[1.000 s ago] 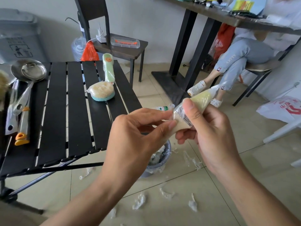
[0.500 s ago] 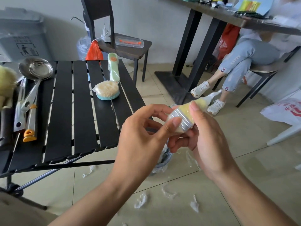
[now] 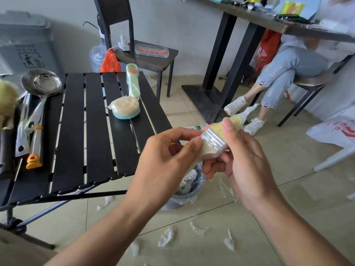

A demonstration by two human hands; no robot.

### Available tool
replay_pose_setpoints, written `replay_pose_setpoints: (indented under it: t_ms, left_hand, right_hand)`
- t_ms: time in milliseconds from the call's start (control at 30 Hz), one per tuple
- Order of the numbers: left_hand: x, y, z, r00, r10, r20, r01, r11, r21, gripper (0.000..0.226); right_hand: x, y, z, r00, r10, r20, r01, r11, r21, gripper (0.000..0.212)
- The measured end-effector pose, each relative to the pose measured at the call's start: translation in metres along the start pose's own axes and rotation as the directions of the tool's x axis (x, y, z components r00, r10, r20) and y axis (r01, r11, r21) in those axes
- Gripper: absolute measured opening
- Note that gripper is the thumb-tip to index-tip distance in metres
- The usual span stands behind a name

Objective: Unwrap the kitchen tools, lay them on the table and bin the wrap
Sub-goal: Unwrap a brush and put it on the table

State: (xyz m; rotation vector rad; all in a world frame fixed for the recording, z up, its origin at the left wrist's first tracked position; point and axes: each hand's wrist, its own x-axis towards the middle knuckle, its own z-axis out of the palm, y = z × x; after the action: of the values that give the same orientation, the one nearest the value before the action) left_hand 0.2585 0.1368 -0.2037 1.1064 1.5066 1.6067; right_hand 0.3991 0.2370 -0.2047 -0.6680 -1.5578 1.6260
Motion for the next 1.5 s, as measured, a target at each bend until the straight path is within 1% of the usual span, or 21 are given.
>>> replay_pose_setpoints:
  t_ms: [67, 133, 200, 233, 367, 500, 600, 700, 833, 1000, 1100, 1167, 1233, 1333, 1500]
  left_hand:
    - [0.000, 0.001, -0.001, 0.993, 0.013, 0.119, -0.016, 1.000, 0.020, 0.018]
    - [0.000, 0.001, -0.003, 0.987, 0.034, 0.159, -0.046, 0.996, 0.076, 0.024]
    - [0.001, 0.002, -0.005, 0.986, 0.067, 0.151, -0.091, 0.984, 0.154, 0.027]
    - [0.000, 0.003, -0.006, 0.987, 0.073, 0.144, -0.095, 0.983, 0.160, 0.029]
    - [0.000, 0.005, -0.007, 0.987, 0.082, 0.141, -0.104, 0.983, 0.152, 0.027]
    - [0.000, 0.001, -0.007, 0.985, 0.099, 0.141, -0.119, 0.983, 0.138, 0.025]
    - [0.000, -0.002, -0.006, 0.987, 0.099, 0.128, -0.117, 0.983, 0.142, 0.033]
    - [0.001, -0.001, -0.006, 0.990, 0.123, 0.073, -0.133, 0.978, 0.158, 0.042]
    - [0.003, 0.000, -0.006, 0.980, 0.192, -0.041, -0.178, 0.958, 0.226, 0.033]
    - [-0.001, 0.002, -0.005, 0.957, 0.280, -0.080, -0.236, 0.907, 0.349, 0.037]
    - [0.000, 0.000, -0.005, 0.946, 0.307, -0.105, -0.248, 0.892, 0.377, 0.036]
    - [0.001, -0.001, -0.007, 0.943, 0.309, -0.124, -0.244, 0.894, 0.375, 0.037]
    - [0.003, -0.002, -0.009, 0.939, 0.314, -0.138, -0.243, 0.893, 0.378, 0.039]
    - [0.004, -0.003, -0.012, 0.924, 0.355, -0.144, -0.263, 0.861, 0.435, 0.040]
    - [0.003, -0.001, -0.015, 0.888, 0.440, -0.131, -0.303, 0.776, 0.554, 0.040]
  right_hand:
    - [0.003, -0.001, -0.004, 0.997, -0.017, -0.078, 0.017, 1.000, -0.011, 0.045]
    - [0.006, -0.004, -0.012, 0.986, -0.065, -0.155, 0.059, 0.997, -0.046, 0.034]
    - [0.008, -0.008, -0.021, 0.971, -0.118, -0.209, 0.104, 0.991, -0.079, 0.029]
    - [0.010, -0.010, -0.025, 0.964, -0.137, -0.228, 0.120, 0.989, -0.089, 0.030]
    - [0.013, -0.017, -0.037, 0.947, -0.187, -0.261, 0.165, 0.981, -0.104, 0.025]
    - [0.014, -0.020, -0.046, 0.937, -0.199, -0.288, 0.178, 0.979, -0.095, 0.021]
    - [0.016, -0.024, -0.051, 0.928, -0.211, -0.307, 0.180, 0.976, -0.125, 0.022]
    - [0.017, -0.027, -0.055, 0.925, -0.216, -0.312, 0.178, 0.973, -0.145, 0.023]
    - [0.018, -0.028, -0.059, 0.926, -0.203, -0.318, 0.167, 0.977, -0.135, 0.025]
    - [0.020, -0.027, -0.059, 0.932, -0.194, -0.305, 0.167, 0.980, -0.112, 0.024]
    - [0.020, -0.029, -0.060, 0.951, -0.179, -0.250, 0.164, 0.983, -0.081, 0.021]
    - [0.018, -0.032, -0.062, 0.974, -0.155, -0.168, 0.148, 0.988, -0.049, 0.021]
    - [0.017, -0.032, -0.064, 0.985, -0.140, -0.100, 0.136, 0.989, -0.054, 0.018]
    - [0.017, -0.030, -0.066, 0.983, -0.146, -0.109, 0.135, 0.985, -0.105, 0.012]
    - [0.017, -0.030, -0.068, 0.964, -0.234, -0.125, 0.185, 0.931, -0.315, 0.009]
